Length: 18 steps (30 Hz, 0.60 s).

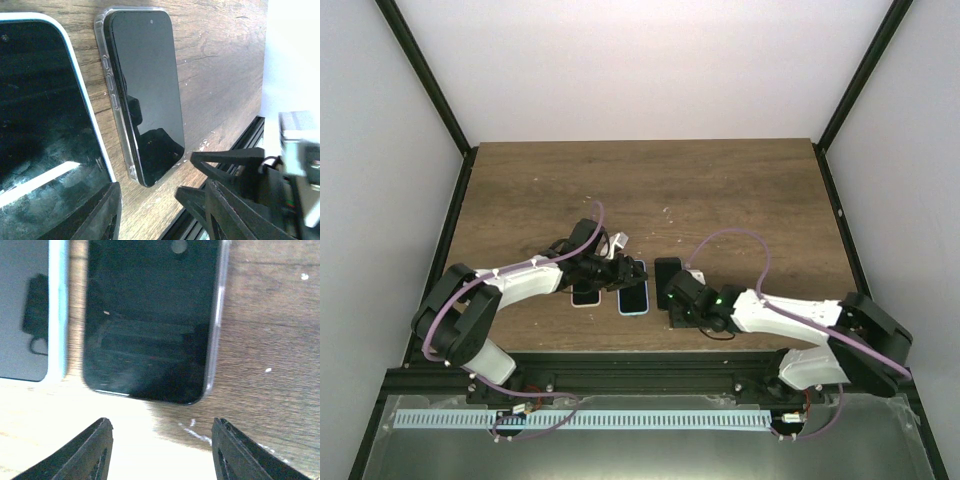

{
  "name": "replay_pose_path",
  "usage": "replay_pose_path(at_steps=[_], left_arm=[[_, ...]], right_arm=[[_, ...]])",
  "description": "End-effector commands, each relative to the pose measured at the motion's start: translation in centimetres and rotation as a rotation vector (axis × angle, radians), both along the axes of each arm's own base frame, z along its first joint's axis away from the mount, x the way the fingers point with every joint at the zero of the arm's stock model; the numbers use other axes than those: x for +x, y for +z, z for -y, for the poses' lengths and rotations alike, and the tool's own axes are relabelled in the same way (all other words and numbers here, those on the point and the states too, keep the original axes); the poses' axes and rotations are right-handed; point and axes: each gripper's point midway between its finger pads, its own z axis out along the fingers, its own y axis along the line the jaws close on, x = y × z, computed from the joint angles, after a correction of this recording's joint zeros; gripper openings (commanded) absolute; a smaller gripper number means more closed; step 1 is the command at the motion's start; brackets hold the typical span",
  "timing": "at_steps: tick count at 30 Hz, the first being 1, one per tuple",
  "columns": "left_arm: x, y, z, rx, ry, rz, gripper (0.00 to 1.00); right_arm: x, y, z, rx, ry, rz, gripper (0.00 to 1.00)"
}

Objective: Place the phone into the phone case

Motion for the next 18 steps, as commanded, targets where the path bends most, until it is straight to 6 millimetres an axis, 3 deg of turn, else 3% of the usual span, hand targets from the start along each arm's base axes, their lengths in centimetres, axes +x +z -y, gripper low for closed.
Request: replay_pose_path(at_steps=[1, 6, 10, 18], left_arm=[[0.9, 0.0, 0.6, -0.010, 0.005, 0.010, 0.48], [1.7, -0.3, 1.2, -0.012, 0.016, 0.001, 0.46], [2.3, -0.5, 1.8, -0.005, 0.016, 0.002, 0.45], [3.0, -1.4, 2.9, 0.008, 0.021, -0.011, 0.43]], right_arm=[[1.0, 3.0, -0.5, 0.118, -0.007, 0.026, 0.56], [3.0, 3.9, 0.7, 0.187, -0.031, 0.053, 0.45], [4.0, 3.5, 1.0, 0.269, -0.034, 0.036, 0.39], [4.5, 0.7, 2.0, 0.263, -0.044, -0.011, 0.33]])
